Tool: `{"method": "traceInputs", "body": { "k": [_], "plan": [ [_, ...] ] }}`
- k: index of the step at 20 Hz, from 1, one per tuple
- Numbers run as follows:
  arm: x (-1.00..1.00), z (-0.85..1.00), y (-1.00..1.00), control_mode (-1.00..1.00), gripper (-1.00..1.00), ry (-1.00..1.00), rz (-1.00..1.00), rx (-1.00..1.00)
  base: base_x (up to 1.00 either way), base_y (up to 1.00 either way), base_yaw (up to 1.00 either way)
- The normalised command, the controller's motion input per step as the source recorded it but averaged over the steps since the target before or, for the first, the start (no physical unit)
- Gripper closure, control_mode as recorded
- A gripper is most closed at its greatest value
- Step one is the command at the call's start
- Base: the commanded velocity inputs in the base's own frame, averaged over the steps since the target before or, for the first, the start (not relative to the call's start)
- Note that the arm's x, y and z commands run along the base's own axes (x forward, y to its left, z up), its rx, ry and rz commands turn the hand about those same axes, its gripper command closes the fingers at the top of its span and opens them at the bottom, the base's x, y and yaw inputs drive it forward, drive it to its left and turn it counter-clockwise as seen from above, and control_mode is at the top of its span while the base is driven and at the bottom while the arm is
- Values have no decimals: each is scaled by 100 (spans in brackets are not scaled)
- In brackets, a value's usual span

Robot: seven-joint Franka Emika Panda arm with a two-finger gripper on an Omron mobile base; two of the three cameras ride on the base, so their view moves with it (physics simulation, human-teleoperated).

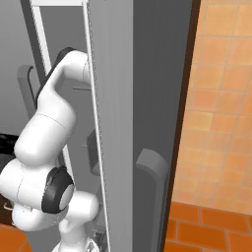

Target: Place one corn and one chicken drumstick in each tupperware on the nearby counter, to pack two identical lunches.

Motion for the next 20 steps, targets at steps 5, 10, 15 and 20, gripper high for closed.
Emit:
{"method": "traceInputs", "body": {
  "k": [5, 10, 15, 20],
  "plan": [
    [26, 0, -7, -100, -100, 0, -2, 0, 0, 0, 0],
    [22, -14, -3, -100, -100, 0, 0, 0, 0, 0, 0],
    [7, -24, 0, -100, -100, 1, 0, 0, 0, 0, 0],
    [5, -31, 4, -100, 100, 0, 0, 0, 0, 0, 0]
  ]
}}
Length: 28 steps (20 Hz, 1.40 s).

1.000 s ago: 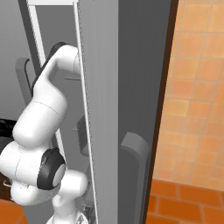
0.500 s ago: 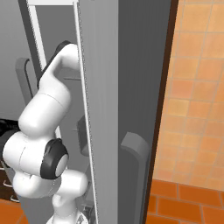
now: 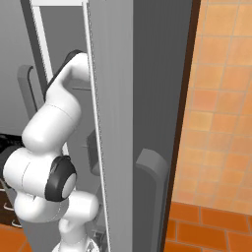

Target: Place one corn and one chicken drumstick in each tupperware on the nearby counter, to pack two identical lunches.

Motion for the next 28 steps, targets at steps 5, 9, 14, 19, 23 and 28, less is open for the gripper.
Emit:
{"method": "traceInputs", "body": {
  "k": [5, 9, 14, 19, 23, 28],
  "plan": [
    [0, -26, 1, -100, 100, 0, -4, 0, 0, 0, 0],
    [-60, 15, -2, -100, 100, -4, 0, 2, 0, 0, 0],
    [-95, 27, -5, -100, 100, 0, 1, 4, 0, 0, 0],
    [-98, 6, 0, -100, 100, 4, 7, 0, 0, 0, 0],
    [-100, -1, 12, -100, 100, 13, -3, 3, 0, 0, 0],
    [-96, -10, 44, -100, 100, 3, -3, -2, 0, 0, 0]
  ]
}}
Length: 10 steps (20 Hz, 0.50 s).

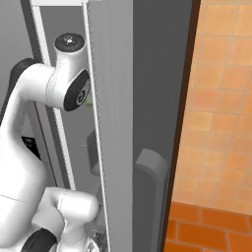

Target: Place one corn and one chicken drumstick in each tupperware on the nearby counter, to pack two identical lunches.

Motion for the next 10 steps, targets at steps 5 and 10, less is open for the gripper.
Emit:
{"method": "traceInputs", "body": {
  "k": [5, 10],
  "plan": [
    [-37, -15, 49, -100, 100, 0, -17, -1, 0, 0, 0],
    [-82, -14, 13, -100, 100, 0, -16, 1, 0, 0, 0]
  ]
}}
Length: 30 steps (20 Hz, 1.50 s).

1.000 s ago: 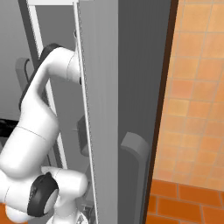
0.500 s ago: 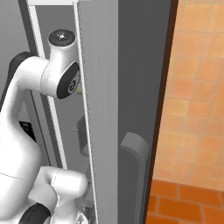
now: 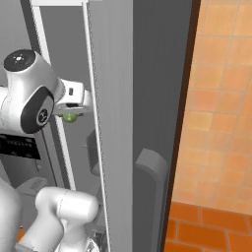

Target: Place one corn and one chicken drumstick in each tupperware on the nearby counter, to pack two identical lunches.

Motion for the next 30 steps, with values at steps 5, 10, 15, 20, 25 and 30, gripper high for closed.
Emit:
{"method": "traceInputs", "body": {
  "k": [5, 10, 15, 20, 25, 30],
  "plan": [
    [-96, 0, 0, -100, 100, 0, -5, 9, 0, 0, 0],
    [-90, 2, 0, -100, 100, 0, 0, 5, 0, 0, 0],
    [-19, 5, 1, 100, 100, 0, -1, 0, -3, 13, -3],
    [0, 0, 0, 100, 100, 0, 0, 0, -1, 61, 0],
    [0, 0, 0, 100, 100, 0, 0, 0, -6, 95, 0],
    [0, 0, 0, 100, 100, 0, 0, 0, -17, 100, 0]
  ]
}}
